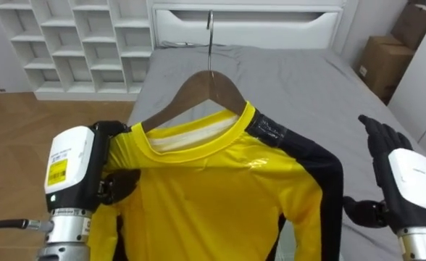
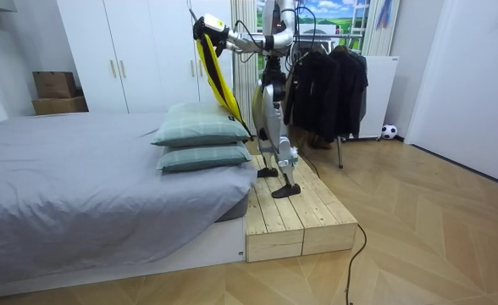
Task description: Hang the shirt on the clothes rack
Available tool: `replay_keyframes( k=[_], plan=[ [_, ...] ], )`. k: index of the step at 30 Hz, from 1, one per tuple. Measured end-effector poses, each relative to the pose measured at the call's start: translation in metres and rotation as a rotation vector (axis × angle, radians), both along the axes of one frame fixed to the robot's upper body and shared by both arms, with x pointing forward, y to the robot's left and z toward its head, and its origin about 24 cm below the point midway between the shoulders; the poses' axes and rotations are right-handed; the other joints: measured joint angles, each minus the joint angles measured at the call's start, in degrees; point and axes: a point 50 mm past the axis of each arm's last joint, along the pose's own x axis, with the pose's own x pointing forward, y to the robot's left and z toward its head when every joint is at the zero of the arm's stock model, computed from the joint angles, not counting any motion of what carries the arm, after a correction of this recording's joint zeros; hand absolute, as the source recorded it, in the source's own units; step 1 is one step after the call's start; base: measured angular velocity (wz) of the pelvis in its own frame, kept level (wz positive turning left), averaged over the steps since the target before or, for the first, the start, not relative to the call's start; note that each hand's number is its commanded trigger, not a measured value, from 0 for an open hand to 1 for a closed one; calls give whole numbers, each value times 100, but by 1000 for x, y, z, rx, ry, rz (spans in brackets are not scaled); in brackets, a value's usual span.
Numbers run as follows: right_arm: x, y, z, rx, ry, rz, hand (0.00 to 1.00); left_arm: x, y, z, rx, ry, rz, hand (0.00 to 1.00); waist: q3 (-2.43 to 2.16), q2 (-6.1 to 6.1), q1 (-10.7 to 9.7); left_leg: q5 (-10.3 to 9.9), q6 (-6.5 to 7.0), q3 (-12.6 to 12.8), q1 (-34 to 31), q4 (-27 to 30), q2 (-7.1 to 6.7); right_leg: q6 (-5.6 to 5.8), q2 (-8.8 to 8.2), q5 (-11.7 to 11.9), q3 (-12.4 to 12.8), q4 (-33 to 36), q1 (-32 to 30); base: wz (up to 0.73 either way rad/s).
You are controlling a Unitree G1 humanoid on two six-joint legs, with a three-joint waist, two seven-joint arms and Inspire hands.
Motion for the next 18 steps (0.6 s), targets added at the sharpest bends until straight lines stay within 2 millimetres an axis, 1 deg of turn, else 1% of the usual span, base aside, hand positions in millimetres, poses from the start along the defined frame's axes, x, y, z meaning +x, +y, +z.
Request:
replay_keyframes(
  k=[3,6,14,18],
  plan=[
    [3,1,6,0,-23,7,0,0,0,0,2,0,0,100,4,-21,26,0,0,1,3,0,0,3,0,-2,-1,19,-9,0],
    [3,1,7,5,-28,8,0,0,0,0,6,1,-1,100,3,-48,51,0,0,-2,0,0,-1,3,-2,-3,-20,19,-9,0],
    [4,4,12,-12,-45,38,0,0,-2,-1,20,4,-6,100,3,-65,138,0,0,1,1,-1,-2,3,-2,-2,-19,17,-9,0],
    [7,7,16,-25,-62,62,0,0,-3,-1,19,3,-8,100,12,-84,151,0,0,-1,-8,-1,-2,3,-1,-2,-19,17,-13,0]
  ],
)
